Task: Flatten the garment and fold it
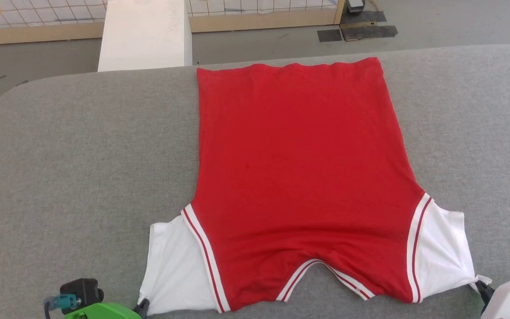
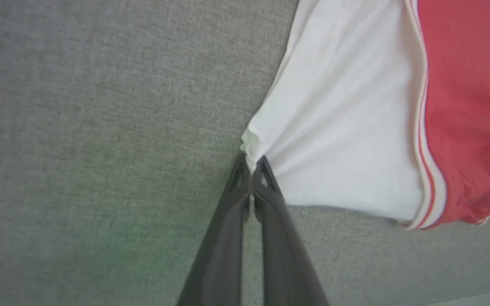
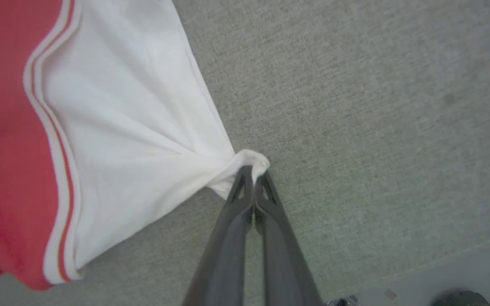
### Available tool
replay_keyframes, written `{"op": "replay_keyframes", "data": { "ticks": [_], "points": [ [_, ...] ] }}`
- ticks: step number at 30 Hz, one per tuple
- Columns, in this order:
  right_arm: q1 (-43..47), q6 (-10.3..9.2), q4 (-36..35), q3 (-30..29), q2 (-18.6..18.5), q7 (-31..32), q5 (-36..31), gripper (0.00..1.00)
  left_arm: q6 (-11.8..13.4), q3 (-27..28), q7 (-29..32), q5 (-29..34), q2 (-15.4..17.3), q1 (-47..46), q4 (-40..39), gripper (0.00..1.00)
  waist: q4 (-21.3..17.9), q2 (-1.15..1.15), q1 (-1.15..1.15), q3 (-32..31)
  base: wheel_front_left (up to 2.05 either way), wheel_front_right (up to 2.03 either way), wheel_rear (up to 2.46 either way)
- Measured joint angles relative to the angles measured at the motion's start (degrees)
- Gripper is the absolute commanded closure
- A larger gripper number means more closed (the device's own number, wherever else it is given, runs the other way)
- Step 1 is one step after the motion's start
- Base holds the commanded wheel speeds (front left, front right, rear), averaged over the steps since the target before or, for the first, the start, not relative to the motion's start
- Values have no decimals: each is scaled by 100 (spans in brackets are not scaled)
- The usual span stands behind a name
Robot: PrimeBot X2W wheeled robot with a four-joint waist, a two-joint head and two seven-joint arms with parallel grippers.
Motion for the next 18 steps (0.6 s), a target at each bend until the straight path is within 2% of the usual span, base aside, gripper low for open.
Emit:
{"op": "replay_keyframes", "data": {
  "ticks": [5,6,7,8,12,18],
  "points": [
    [-47,0,109,-12,42,0,18,100,1,-30,-20,20,-16,-3,-10,100,20,0,0,-11,0,0,0],
    [-49,0,98,-12,49,-1,59,64,0,-30,-53,18,-27,-3,-14,100,30,0,0,-13,0,0,0],
    [-49,0,78,-14,59,-2,93,15,-2,-34,-70,18,-40,-3,-19,100,40,0,0,-17,0,0,0],
    [-48,0,36,-18,64,-4,126,0,-3,-38,-96,18,-44,-3,-26,100,49,0,0,-21,0,0,0],
    [-53,0,-374,-53,143,-244,220,0,-10,-56,-196,19,-68,-3,-100,100,89,0,0,-41,0,0,0],
    [-474,0,-887,41,-30,-1184,472,0,-53,-116,-264,20,-122,-21,-410,100,158,0,0,-36,0,0,0]
  ]
}}
